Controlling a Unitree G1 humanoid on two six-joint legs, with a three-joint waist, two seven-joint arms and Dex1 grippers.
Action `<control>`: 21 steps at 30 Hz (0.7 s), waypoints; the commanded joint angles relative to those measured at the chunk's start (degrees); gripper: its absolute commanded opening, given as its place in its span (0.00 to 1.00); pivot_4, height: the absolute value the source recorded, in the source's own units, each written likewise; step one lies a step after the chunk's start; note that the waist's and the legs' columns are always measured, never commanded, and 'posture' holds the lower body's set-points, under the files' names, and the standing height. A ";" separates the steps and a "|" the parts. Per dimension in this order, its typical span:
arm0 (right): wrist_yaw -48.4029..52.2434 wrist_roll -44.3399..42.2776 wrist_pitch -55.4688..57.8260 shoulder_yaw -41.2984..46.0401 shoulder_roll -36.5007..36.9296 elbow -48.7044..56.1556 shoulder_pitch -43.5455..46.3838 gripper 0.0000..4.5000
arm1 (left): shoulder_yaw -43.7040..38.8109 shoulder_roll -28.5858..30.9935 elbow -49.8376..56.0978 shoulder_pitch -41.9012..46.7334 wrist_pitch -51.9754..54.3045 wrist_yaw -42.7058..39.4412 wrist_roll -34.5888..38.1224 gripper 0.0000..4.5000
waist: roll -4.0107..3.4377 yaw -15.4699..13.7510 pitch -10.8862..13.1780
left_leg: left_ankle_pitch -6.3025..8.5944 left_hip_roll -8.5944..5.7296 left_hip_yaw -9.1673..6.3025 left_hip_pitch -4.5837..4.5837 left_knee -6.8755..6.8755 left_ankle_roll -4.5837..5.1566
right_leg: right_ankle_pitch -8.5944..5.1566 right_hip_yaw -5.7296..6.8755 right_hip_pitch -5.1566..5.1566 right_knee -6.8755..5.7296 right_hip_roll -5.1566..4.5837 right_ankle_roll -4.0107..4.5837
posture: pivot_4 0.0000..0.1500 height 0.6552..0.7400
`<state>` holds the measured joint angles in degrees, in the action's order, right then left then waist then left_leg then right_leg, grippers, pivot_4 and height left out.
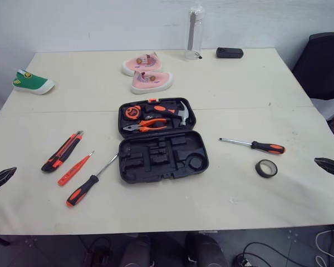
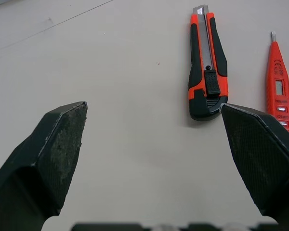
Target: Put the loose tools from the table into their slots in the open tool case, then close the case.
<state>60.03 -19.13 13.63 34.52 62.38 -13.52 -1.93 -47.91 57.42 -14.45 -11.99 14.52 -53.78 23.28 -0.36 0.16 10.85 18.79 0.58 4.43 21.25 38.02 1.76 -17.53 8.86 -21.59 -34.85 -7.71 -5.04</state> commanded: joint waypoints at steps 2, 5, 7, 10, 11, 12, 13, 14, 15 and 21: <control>-1.00 -0.17 -0.30 1.10 0.11 0.82 0.66 0.98 | -0.05 0.30 -0.82 0.16 -0.02 0.18 -0.40 1.00 | 0.00 0.01 0.00 | 0.00 0.00 0.00 0.00 0.00 0.00 | 0.00 0.00 0.00 0.00 0.00 0.00 | 1.00 0.90; -1.89 -0.53 0.77 1.64 -0.21 1.46 0.64 0.98 | 0.31 0.35 -1.40 0.63 0.39 0.64 -0.34 1.00 | -0.01 -0.02 0.00 | 0.00 0.00 0.00 -0.01 0.00 0.00 | 0.00 0.00 0.00 -0.01 0.00 0.00 | 1.00 0.90; -2.56 -0.49 0.90 1.56 -0.45 1.67 0.70 0.98 | 0.75 0.32 -1.89 0.76 0.38 0.65 -0.39 1.00 | -0.01 0.01 0.00 | 0.00 0.00 0.00 -0.01 0.00 0.00 | 0.00 0.00 0.00 -0.01 0.00 0.00 | 1.00 0.90; -3.32 -0.72 1.37 1.49 -0.71 2.33 0.82 0.98 | 1.56 0.15 -1.53 0.37 0.00 0.26 -0.69 1.00 | -0.01 0.00 0.00 | 0.00 0.00 0.01 -0.01 0.00 0.00 | 0.00 0.00 0.00 -0.01 0.00 0.00 | 1.00 0.90; -3.71 -1.19 2.23 1.68 -0.90 3.30 1.05 0.98 | 1.74 0.07 -0.77 0.56 0.41 0.30 -0.39 1.00 | -0.01 -0.01 0.00 | 0.00 0.00 0.01 -0.01 0.00 0.00 | 0.00 0.00 0.00 -0.02 0.00 0.00 | 1.00 0.90; -4.19 -1.96 3.53 1.82 -1.17 4.88 1.47 0.98 | 1.98 0.06 0.38 1.13 1.38 0.41 0.30 1.00 | -0.01 -0.01 0.00 | 0.00 0.00 0.01 -0.01 0.00 0.00 | 0.00 0.00 0.00 -0.02 0.00 0.00 | 1.00 0.90; -4.54 -2.48 4.51 1.93 -1.38 6.06 1.74 0.98 | 2.16 0.06 1.17 1.55 2.09 0.49 0.80 1.00 | -0.01 -0.01 0.00 | 0.00 0.00 0.01 -0.01 0.00 0.00 | 0.00 0.00 -0.01 -0.02 0.00 0.00 | 1.00 0.90; -5.41 -2.94 5.97 1.24 -1.89 8.61 2.17 0.98 | 3.15 0.12 2.60 2.68 3.01 0.85 1.28 1.00 | -0.01 -0.06 0.00 | 0.00 0.01 0.01 -0.01 0.00 0.00 | 0.00 -0.01 -0.01 -0.04 0.00 0.00 | 1.00 0.90; -6.14 -3.10 7.02 0.30 -2.33 11.03 2.47 0.98 | 4.32 0.12 4.05 3.68 3.45 1.07 1.48 1.00 | -0.01 -0.15 0.00 | 0.00 0.01 0.01 -0.01 0.00 0.00 | 0.00 -0.02 -0.01 -0.04 0.00 0.00 | 1.00 0.90; -12.57 -4.78 16.67 -9.25 -5.72 22.06 10.56 0.98 | 14.43 -1.48 13.81 9.40 4.47 1.68 0.82 1.00 | -0.02 -0.06 0.00 | 0.01 0.01 0.01 -0.01 0.02 -0.02 | 0.00 -0.06 -0.01 -0.08 -0.01 0.00 | 1.00 0.90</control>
<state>49.76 -22.25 27.32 26.41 56.87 5.33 6.30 -35.24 56.14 -3.43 -3.93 18.83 -52.54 23.81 -0.38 0.10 10.85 18.79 0.59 4.44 21.24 38.05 1.74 -17.53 8.80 -21.60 -34.93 -7.71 -5.04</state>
